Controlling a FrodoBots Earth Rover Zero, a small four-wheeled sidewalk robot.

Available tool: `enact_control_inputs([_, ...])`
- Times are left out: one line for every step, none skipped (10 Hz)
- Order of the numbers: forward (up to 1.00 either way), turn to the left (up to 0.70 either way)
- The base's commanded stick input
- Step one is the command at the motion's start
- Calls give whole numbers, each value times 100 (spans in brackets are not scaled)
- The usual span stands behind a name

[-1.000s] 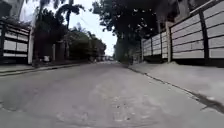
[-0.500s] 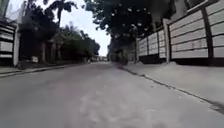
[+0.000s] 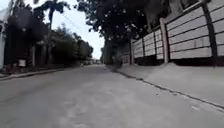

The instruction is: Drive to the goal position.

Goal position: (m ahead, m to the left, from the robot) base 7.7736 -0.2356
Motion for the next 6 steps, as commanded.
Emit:
enact_control_inputs([100, 20])
enact_control_inputs([100, 6])
enact_control_inputs([100, 0])
enact_control_inputs([100, 0])
enact_control_inputs([100, 0])
enact_control_inputs([100, 0])
